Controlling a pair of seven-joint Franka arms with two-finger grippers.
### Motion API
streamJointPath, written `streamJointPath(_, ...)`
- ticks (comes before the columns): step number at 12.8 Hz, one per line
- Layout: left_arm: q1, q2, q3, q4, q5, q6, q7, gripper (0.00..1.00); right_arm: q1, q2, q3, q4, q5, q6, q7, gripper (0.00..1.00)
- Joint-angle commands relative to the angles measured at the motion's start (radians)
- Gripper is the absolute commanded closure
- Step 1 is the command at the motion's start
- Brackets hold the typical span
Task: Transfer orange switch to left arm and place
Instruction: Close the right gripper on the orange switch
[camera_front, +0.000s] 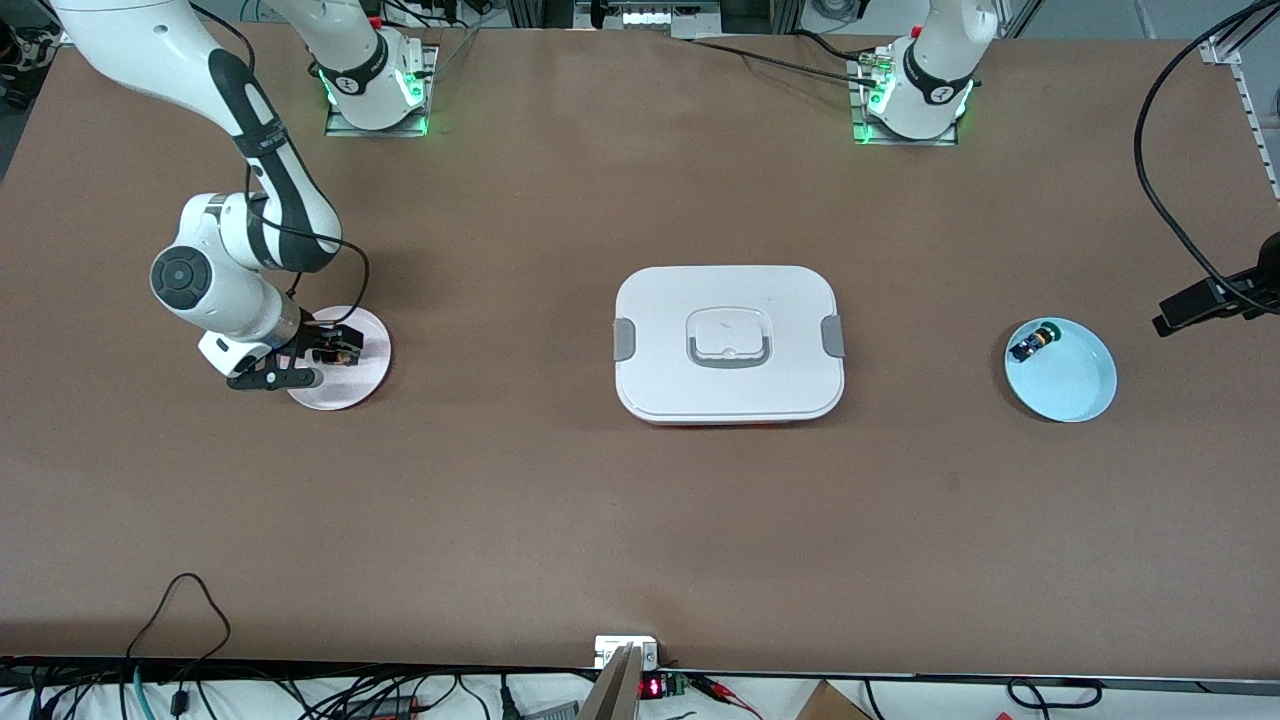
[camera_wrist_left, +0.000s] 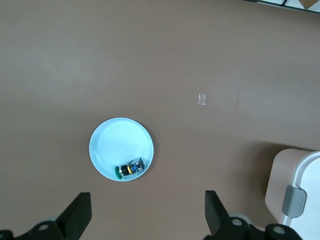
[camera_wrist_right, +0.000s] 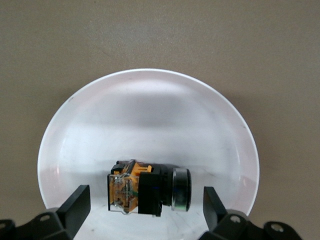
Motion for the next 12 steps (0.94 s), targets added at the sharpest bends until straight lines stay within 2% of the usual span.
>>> streamJointPath(1,0.001,0.015,-0.001,0.034,0.002,-0.004,0.002,0.0,0.006,0.011,-0.001,-0.011,0.007,0.034,0.004,0.0)
streamJointPath(5,-0.003,0.018,-0.003,0.034,0.002,-0.004,0.002,0.0,0.005,0.036,0.001,-0.011,0.006,0.042,-0.007,0.0)
streamJointPath(6,-0.003,0.018,-0.001,0.034,0.002,-0.004,0.002,0.0,0.005,0.036,-0.001,-0.011,0.004,0.042,-0.01,0.04)
streamJointPath(7,0.001,0.018,-0.003,0.034,0.0,0.01,0.002,0.0,0.005,0.036,0.001,-0.01,0.0,0.042,-0.016,0.12)
streamJointPath(9,0.004,0.018,-0.003,0.034,0.002,0.019,0.002,0.0,0.003,0.03,0.001,-0.008,-0.002,0.034,-0.092,0.36)
streamJointPath(10,0.003,0.018,-0.003,0.034,0.002,0.019,0.002,0.0,0.002,0.027,0.001,-0.004,0.0,0.033,-0.123,0.52)
streamJointPath(11,0.003,0.018,-0.003,0.034,0.004,0.019,0.002,0.0,0.0,0.024,0.001,-0.001,0.007,0.028,-0.12,0.76)
streamJointPath(12,0.003,0.018,-0.003,0.034,0.004,0.019,0.002,0.0,0.0,0.016,0.001,0.001,0.009,0.02,-0.122,0.76)
